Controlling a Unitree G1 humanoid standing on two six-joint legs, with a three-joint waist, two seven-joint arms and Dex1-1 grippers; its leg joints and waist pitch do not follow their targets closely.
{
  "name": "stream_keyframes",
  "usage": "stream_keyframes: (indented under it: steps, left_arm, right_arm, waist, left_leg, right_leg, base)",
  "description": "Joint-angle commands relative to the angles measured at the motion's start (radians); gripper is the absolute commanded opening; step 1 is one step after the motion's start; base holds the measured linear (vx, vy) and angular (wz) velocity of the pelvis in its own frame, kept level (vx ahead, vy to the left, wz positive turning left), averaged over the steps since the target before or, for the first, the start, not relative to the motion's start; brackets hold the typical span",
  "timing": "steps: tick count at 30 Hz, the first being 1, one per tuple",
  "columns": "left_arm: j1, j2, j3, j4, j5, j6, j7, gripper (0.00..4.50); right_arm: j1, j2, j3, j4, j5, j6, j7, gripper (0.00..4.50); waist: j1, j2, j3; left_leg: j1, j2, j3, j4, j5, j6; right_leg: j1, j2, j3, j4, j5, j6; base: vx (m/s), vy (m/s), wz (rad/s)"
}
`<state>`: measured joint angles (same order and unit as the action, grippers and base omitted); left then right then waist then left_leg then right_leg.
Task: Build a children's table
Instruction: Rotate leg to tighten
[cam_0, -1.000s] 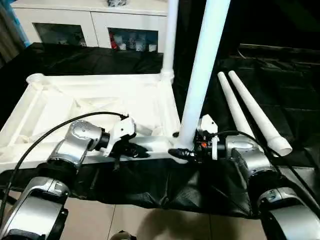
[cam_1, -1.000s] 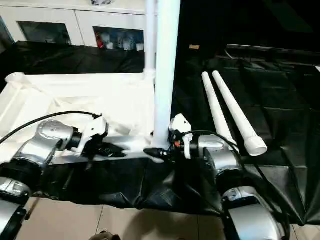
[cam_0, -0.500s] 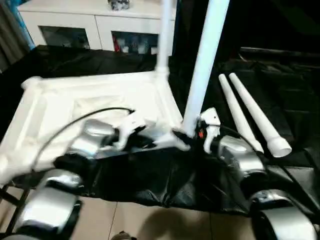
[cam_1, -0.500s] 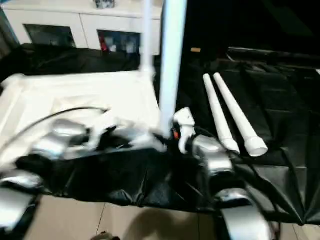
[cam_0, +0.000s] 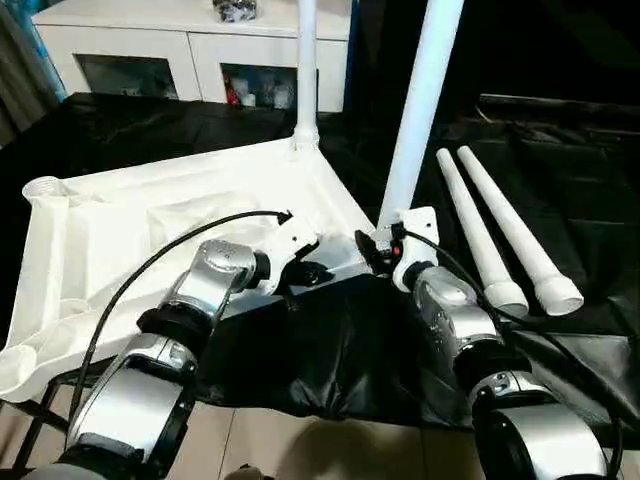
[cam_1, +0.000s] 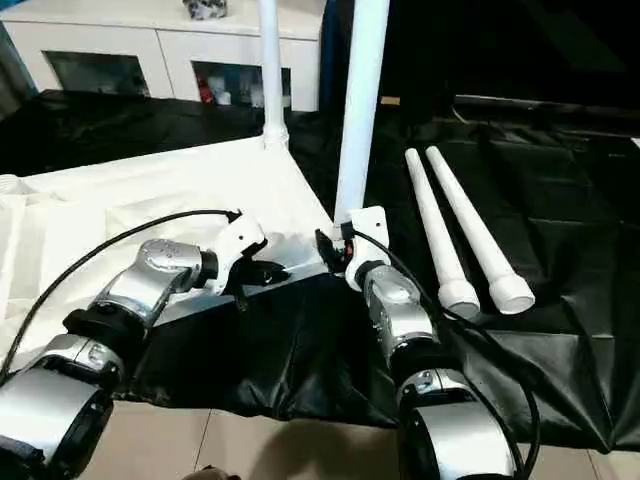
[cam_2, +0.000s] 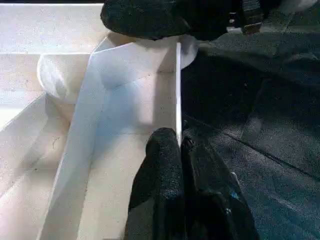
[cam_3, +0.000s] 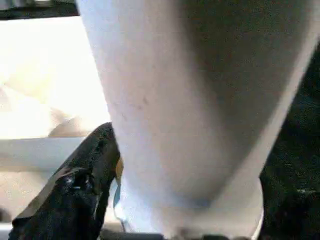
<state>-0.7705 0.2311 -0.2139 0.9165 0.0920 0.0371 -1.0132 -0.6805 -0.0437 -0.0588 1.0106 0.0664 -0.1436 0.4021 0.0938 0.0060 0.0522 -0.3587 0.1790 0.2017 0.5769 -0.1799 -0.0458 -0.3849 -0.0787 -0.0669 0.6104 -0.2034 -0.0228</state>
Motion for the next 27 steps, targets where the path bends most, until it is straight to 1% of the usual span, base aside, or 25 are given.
stream_keyframes:
  steps: [1, 2, 3, 4, 5, 6, 7, 8, 9, 10, 11, 12, 13, 14, 15, 16, 17, 18, 20, 23, 24, 27]
  left_arm:
    - [0.007, -0.013, -0.019, -0.035, -0.023, -0.04, -0.058, 0.0]
    - [0.011, -0.005, -0.018, -0.038, -0.026, -0.046, -0.074, 0.0]
    - [0.019, 0.01, -0.014, -0.049, -0.037, -0.046, -0.108, 0.0]
    - [0.029, 0.024, -0.009, -0.062, -0.052, -0.043, -0.147, 0.0]
    - [0.035, 0.033, -0.006, -0.071, -0.061, -0.039, -0.172, 0.0]
    - [0.04, 0.043, -0.004, -0.078, -0.069, -0.037, -0.194, 0.0]
    - [0.045, 0.053, -0.006, -0.082, -0.071, -0.04, -0.211, 0.0]
    - [0.046, 0.056, -0.006, -0.083, -0.071, -0.041, -0.217, 0.0]
    - [0.052, 0.069, -0.009, -0.086, -0.073, -0.044, -0.241, 0.0]
    - [0.057, 0.08, -0.011, -0.088, -0.075, -0.049, -0.262, 0.0]
    - [0.061, 0.095, -0.013, -0.088, -0.075, -0.055, -0.286, 0.0]
    - [0.061, 0.096, -0.014, -0.088, -0.075, -0.056, -0.288, 0.0]
    - [0.065, 0.113, -0.016, -0.088, -0.076, -0.06, -0.316, 0.0]
    - [0.068, 0.125, -0.018, -0.091, -0.077, -0.06, -0.336, 0.0]
    - [0.071, 0.137, -0.022, -0.094, -0.078, -0.061, -0.358, 0.0]
    - [0.073, 0.145, -0.025, -0.096, -0.078, -0.061, -0.371, 0.0]
    - [0.073, 0.145, -0.025, -0.096, -0.078, -0.061, -0.371, 0.0]
    - [0.074, 0.15, -0.026, -0.098, -0.078, -0.064, -0.382, 0.0]
    - [0.076, 0.158, -0.029, -0.104, -0.078, -0.061, -0.406, 0.0]
    - [0.074, 0.161, -0.033, -0.103, -0.075, -0.061, -0.414, 0.0]
    - [0.073, 0.162, -0.034, -0.103, -0.074, -0.061, -0.416, 0.0]
    - [0.071, 0.163, -0.035, -0.097, -0.071, -0.066, -0.414, 0.0]
  right_arm:
    - [-0.014, 0.013, 0.078, 0.01, -0.019, -0.02, 0.15, 3.93]
    - [-0.012, 0.002, 0.085, 0.008, -0.019, -0.026, 0.191, 3.93]
    - [-0.004, -0.019, 0.094, -0.004, -0.01, -0.02, 0.269, 3.93]
    - [0.005, -0.043, 0.106, -0.02, 0.0, -0.007, 0.36, 3.93]
    - [0.01, -0.058, 0.114, -0.031, 0.007, 0.003, 0.415, 3.93]
    - [0.016, -0.072, 0.122, -0.041, 0.011, 0.009, 0.464, 3.93]
    - [0.019, -0.084, 0.127, -0.048, 0.015, 0.015, 0.507, 3.93]
    - [0.021, -0.087, 0.129, -0.052, 0.017, 0.018, 0.521, 3.93]
    - [0.027, -0.103, 0.137, -0.069, 0.027, 0.029, 0.576, 3.93]
    - [0.031, -0.116, 0.142, -0.082, 0.034, 0.037, 0.626, 3.93]
    - [0.033, -0.131, 0.149, -0.095, 0.041, 0.054, 0.682, 3.93]
    - [0.033, -0.132, 0.15, -0.096, 0.042, 0.055, 0.686, 3.93]
    - [0.033, -0.15, 0.164, -0.102, 0.042, 0.067, 0.745, 3.93]
    - [0.03, -0.162, 0.172, -0.103, 0.041, 0.073, 0.789, 3.67]
    - [0.03, -0.175, 0.186, -0.107, 0.038, 0.081, 0.834, 3.6]
    - [0.03, -0.181, 0.195, -0.108, 0.034, 0.087, 0.86, 3.6]
    - [0.03, -0.181, 0.195, -0.108, 0.034, 0.087, 0.86, 3.6]
    - [0.03, -0.186, 0.202, -0.112, 0.029, 0.1, 0.884, 3.47]
    - [0.037, -0.194, 0.228, -0.126, 0.013, 0.11, 0.922, 3.19]
    - [0.042, -0.195, 0.24, -0.129, 0.004, 0.109, 0.931, 3.12]
    - [0.044, -0.195, 0.243, -0.13, 0.001, 0.108, 0.932, 2.9]
    - [0.046, -0.192, 0.243, -0.13, 0.002, 0.111, 0.93, 2.83]
  waist:
    - [-0.001, 0.003, -0.063]
    - [0.001, 0.004, -0.065]
    - [0.002, 0.005, -0.068]
    - [0.003, 0.001, -0.072]
    - [0.005, 0.001, -0.073]
    - [0.005, 0.001, -0.075]
    - [0.006, 0.002, -0.074]
    - [0.007, 0.0, -0.072]
    - [0.009, -0.002, -0.07]
    - [0.008, 0.0, -0.068]
    - [0.008, 0.001, -0.067]
    - [0.009, -0.004, -0.065]
    - [0.008, -0.007, -0.064]
    - [0.01, -0.004, -0.064]
    - [0.008, -0.012, -0.063]
    - [0.012, -0.008, -0.064]
    - [0.013, -0.006, -0.065]
    - [0.013, -0.009, -0.065]
    - [0.014, -0.01, -0.065]
    - [0.019, -0.01, -0.066]
    - [0.019, -0.01, -0.066]
    - [0.019, -0.01, -0.065]
  left_leg:
    - [0.007, 0.061, -0.031, -0.07, -0.217, 0.028]
    - [0.007, 0.061, -0.031, -0.068, -0.204, 0.034]
    - [0.004, 0.061, -0.028, -0.063, -0.172, 0.051]
    - [0.0, 0.061, -0.025, -0.057, -0.137, 0.076]
    - [-0.003, 0.06, -0.025, -0.053, -0.115, 0.091]
    - [-0.007, 0.06, -0.025, -0.048, -0.082, 0.117]
    - [-0.006, 0.06, -0.024, -0.048, -0.081, 0.126]
    - [-0.007, 0.062, -0.023, -0.047, -0.097, 0.134]
    - [-0.006, 0.063, -0.024, -0.049, -0.115, 0.134]
    - [-0.004, 0.065, -0.024, -0.052, -0.133, 0.123]
    - [-0.003, 0.066, -0.025, -0.053, -0.146, 0.116]
    - [-0.002, 0.066, -0.025, -0.054, -0.164, 0.106]
    - [-0.001, 0.068, -0.024, -0.056, -0.17, 0.101]
    - [0.0, 0.069, -0.026, -0.056, -0.17, 0.093]
    - [-0.001, 0.069, -0.024, -0.057, -0.17, 0.091]
    - [0.001, 0.07, -0.025, -0.056, -0.163, 0.088]
    - [0.002, 0.07, -0.024, -0.056, -0.153, 0.086]
    - [0.001, 0.07, -0.024, -0.055, -0.15, 0.088]
    - [0.0, 0.069, -0.024, -0.054, -0.14, 0.09]
    - [0.001, 0.069, -0.023, -0.053, -0.128, 0.092]
    - [0.001, 0.069, -0.023, -0.053, -0.128, 0.089]
    - [0.001, 0.069, -0.024, -0.054, -0.135, 0.083]
  right_leg:
    - [0.041, -0.085, 0.053, -0.07, -0.114, -0.234]
    - [0.043, -0.086, 0.052, -0.067, -0.09, -0.241]
    - [0.044, -0.083, 0.05, -0.06, -0.037, -0.254]
    - [0.048, -0.081, 0.048, -0.051, 0.03, -0.27]
    - [0.048, -0.081, 0.047, -0.046, 0.064, -0.276]
    - [0.047, -0.081, 0.046, -0.04, 0.116, -0.286]
    - [0.045, -0.081, 0.045, -0.04, 0.122, -0.292]
    - [0.043, -0.083, 0.045, -0.042, 0.104, -0.296]
    - [0.044, -0.084, 0.044, -0.046, 0.064, -0.294]
    - [0.04, -0.083, 0.044, -0.05, 0.022, -0.29]
    - [0.04, -0.083, 0.044, -0.053, -0.002, -0.288]
    - [0.04, -0.083, 0.045, -0.055, -0.043, -0.285]
    - [0.038, -0.084, 0.046, -0.057, -0.059, -0.281]
    - [0.038, -0.085, 0.047, -0.058, -0.08, -0.278]
    - [0.037, -0.083, 0.047, -0.058, -0.087, -0.274]
    - [0.036, -0.086, 0.048, -0.056, -0.084, -0.276]
    - [0.035, -0.085, 0.048, -0.054, -0.071, -0.279]
    - [0.035, -0.085, 0.048, -0.053, -0.064, -0.28]
    - [0.036, -0.086, 0.048, -0.051, -0.052, -0.282]
    - [0.035, -0.088, 0.048, -0.05, -0.047, -0.281]
    - [0.034, -0.087, 0.048, -0.05, -0.048, -0.281]
    - [0.034, -0.087, 0.048, -0.051, -0.06, -0.279]
  base:
    - [0.0, 0.0, 0.0]
    - [0.0, 0.0, 0.0]
    - [0.0, 0.0, 0.0]
    - [0.0, 0.0, 0.0]
    - [0.0, 0.0, 0.0]
    - [0.0, 0.0, 0.0]
    - [0.0, 0.0, 0.0]
    - [0.0, 0.0, 0.0]
    - [0.0, 0.0, 0.0]
    - [0.0, 0.0, 0.0]
    - [0.0, 0.0, 0.0]
    - [0.0, 0.0, 0.0]
    - [0.0, 0.0, 0.0]
    - [0.0, 0.0, 0.0]
    - [0.0, 0.0, 0.0]
    - [0.0, 0.0, 0.0]
    - [0.0, 0.0, 0.0]
    - [0.0, 0.0, 0.0]
    - [0.0, 0.0, 0.0]
    - [0.0, 0.0, 0.0]
    - [0.0, 0.0, 0.0]
    - [0.0, 0.0, 0.0]
